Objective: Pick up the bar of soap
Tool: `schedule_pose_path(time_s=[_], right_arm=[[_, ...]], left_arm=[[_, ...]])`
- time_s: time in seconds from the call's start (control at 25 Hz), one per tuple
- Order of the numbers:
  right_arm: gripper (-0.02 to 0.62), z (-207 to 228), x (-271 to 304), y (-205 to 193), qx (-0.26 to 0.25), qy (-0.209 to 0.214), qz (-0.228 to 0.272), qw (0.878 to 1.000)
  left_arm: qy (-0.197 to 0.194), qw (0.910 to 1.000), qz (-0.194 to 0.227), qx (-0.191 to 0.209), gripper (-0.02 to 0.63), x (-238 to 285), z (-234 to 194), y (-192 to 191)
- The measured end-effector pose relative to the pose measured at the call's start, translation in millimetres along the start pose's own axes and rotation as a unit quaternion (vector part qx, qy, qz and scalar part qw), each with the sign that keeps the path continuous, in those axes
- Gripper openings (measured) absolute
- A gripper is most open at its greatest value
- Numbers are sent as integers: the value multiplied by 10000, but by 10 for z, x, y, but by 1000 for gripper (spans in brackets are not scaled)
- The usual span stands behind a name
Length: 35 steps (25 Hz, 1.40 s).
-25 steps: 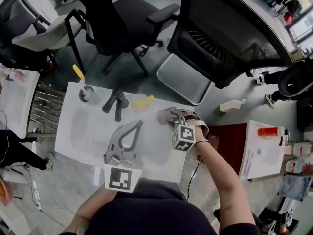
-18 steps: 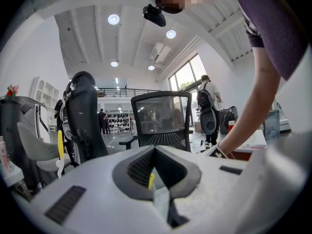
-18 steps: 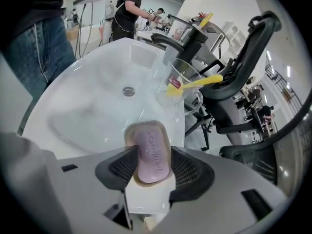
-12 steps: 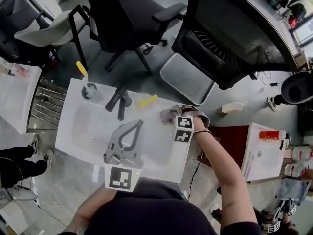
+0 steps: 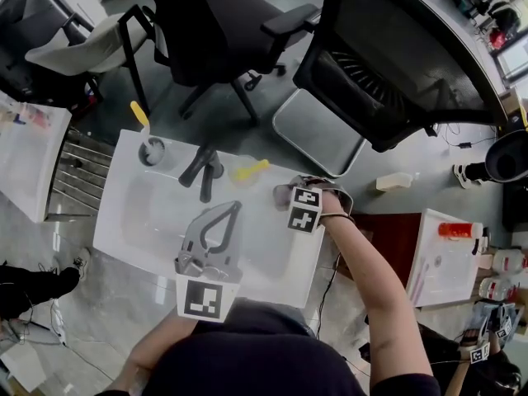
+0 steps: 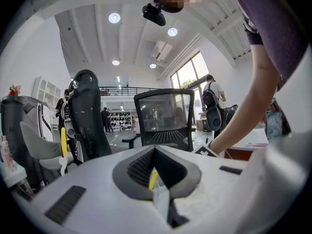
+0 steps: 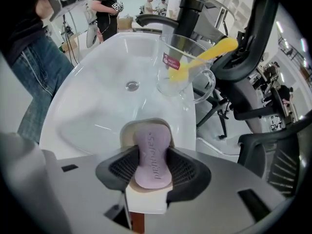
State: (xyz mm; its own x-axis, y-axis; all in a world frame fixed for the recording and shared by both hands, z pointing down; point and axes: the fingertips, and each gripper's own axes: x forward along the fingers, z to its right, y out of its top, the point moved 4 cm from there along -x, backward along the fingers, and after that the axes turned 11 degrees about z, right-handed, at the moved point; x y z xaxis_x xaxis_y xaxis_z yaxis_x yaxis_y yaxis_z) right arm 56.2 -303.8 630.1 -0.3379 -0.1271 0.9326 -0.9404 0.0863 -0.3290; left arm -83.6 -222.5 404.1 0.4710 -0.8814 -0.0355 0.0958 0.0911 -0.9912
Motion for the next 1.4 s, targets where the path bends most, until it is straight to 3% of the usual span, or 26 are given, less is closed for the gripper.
schedule_pose_path(time_s=[0.6,1.04,1.4], right_arm=[[192,-52,-59,68,-117,-459,-21,9989],[192,-68,-567,252,-153,-1270,168,9916],[192,-163,-1170,653,-83,-2084,687,9756]], left_arm=[[-42,10000,49,60,0,-13,-23,10],[20,9998,125,-123,-1,-86,-27,61],[80,9995,285,-47,0,-213,-32,165]])
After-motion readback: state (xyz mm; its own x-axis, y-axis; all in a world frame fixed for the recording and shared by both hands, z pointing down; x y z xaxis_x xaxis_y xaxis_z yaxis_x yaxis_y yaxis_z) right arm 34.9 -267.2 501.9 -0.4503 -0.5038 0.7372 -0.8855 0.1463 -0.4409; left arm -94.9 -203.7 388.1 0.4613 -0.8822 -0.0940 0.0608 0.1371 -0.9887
